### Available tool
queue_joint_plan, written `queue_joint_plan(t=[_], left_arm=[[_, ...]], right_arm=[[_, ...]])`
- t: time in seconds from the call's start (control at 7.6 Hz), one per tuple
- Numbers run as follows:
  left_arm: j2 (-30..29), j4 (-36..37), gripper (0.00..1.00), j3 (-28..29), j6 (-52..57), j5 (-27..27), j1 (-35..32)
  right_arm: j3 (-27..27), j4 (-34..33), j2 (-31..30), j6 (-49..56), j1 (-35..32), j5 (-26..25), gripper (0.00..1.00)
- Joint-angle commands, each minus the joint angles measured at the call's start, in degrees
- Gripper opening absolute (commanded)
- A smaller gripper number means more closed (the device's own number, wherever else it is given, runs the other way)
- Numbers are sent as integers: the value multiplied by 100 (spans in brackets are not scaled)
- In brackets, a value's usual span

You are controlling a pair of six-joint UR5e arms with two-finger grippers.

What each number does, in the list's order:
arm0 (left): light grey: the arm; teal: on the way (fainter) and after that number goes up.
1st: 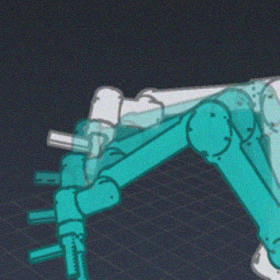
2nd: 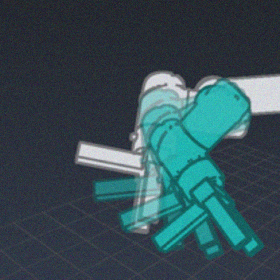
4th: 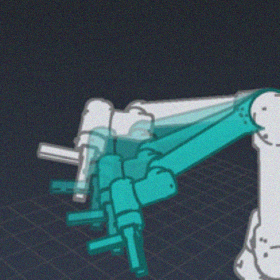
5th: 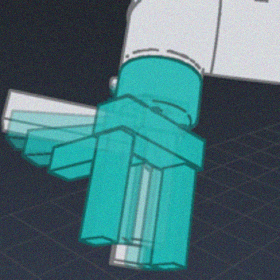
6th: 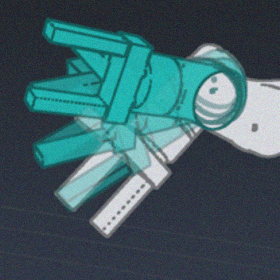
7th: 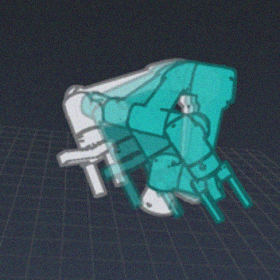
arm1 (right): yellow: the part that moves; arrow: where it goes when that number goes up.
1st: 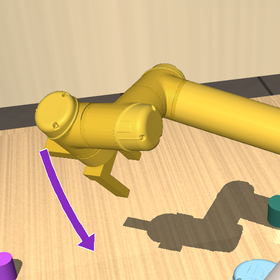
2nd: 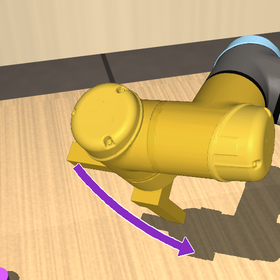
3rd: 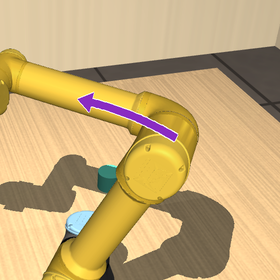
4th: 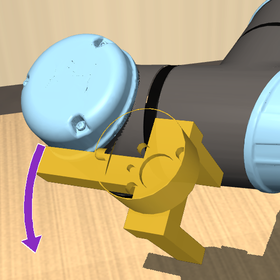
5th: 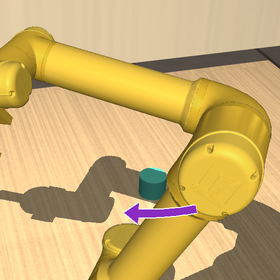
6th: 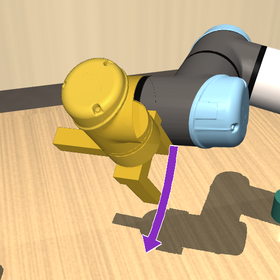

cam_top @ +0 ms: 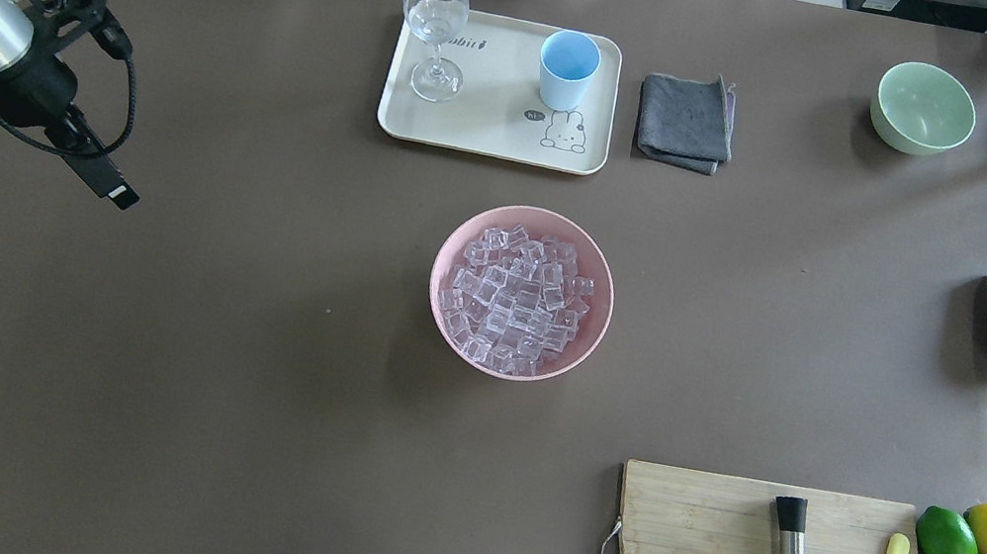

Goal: Put ice in cup with scoop

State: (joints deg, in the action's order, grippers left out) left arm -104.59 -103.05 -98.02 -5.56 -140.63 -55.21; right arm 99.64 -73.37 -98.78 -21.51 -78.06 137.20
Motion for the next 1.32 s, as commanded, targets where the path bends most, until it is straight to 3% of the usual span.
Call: queue_joint_plan(t=[0.0,0.53,0.79,1.05,1.18], left_arm=[[-438,-371,98,-24,-6,142,685],[-465,-1522,98,45,29,246,933],[-666,-1682,98,55,46,763,1256],[-755,-2855,98,299,64,1667,1721],[-938,-3261,98,614,99,1723,1872]], right_arm=[[223,112,-219,-64,545,-132,100],[13,104,-194,516,1135,-755,100],[-320,365,-167,631,1214,-756,100],[-734,981,-54,535,1276,-686,100],[-735,983,-44,491,1328,-685,99]])
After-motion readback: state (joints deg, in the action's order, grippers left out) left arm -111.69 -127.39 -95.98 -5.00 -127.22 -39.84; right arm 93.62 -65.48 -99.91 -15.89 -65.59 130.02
